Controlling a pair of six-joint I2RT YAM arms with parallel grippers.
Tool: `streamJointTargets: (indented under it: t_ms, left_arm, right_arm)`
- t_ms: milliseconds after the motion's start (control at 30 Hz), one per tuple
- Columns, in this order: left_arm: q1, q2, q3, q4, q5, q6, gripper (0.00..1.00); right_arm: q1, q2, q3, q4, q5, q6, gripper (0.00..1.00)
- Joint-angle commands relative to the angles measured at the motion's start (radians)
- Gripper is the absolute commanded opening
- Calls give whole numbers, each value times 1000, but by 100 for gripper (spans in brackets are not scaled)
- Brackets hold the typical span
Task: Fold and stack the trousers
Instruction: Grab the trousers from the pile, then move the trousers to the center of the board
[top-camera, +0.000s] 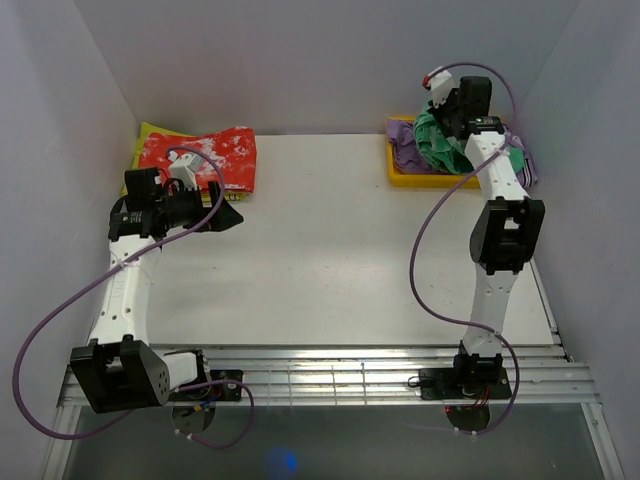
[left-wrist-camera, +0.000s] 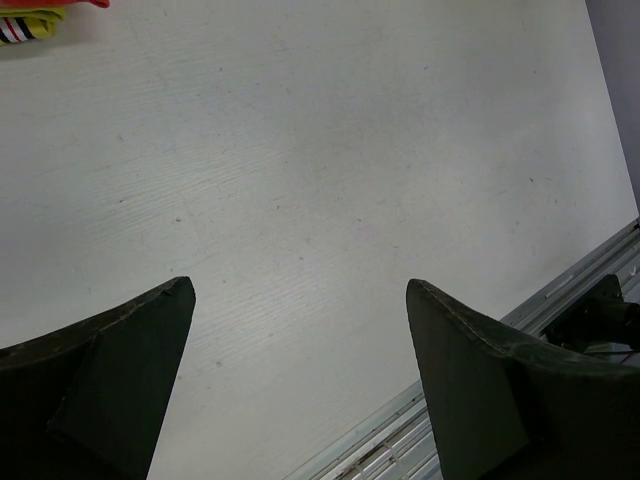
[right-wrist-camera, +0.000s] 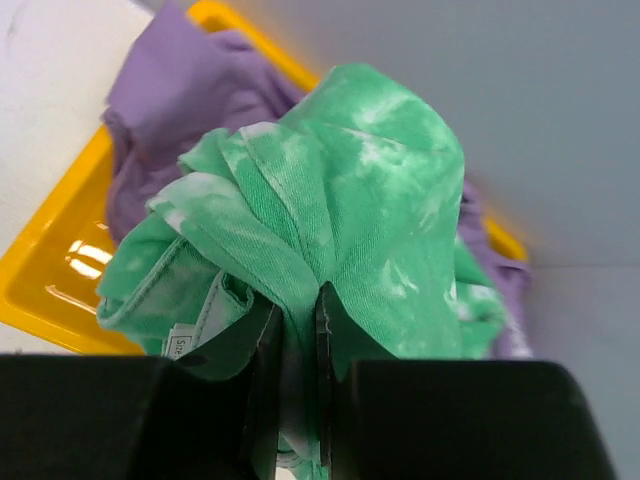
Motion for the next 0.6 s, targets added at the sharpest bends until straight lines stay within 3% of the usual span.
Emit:
streamJointTargets:
  t_ms: [0,233,533,567]
  left_arm:
    - [-5,-44,51,-9,-29,7,98]
    - [-3,-7,94,-50,-141,16,98]
    - [-3,-65,99,-40,-57,2,98]
    - [-3,-70,100,-38,-55,5,98]
  right_arm:
    - [-49,-218,57,121,13,-12,8]
    - [-88,-467,-6,136,-36,-7,8]
    - [-57,-782,-197,24,-235,85,8]
    - [-5,-810,-237,5,-249,106,8]
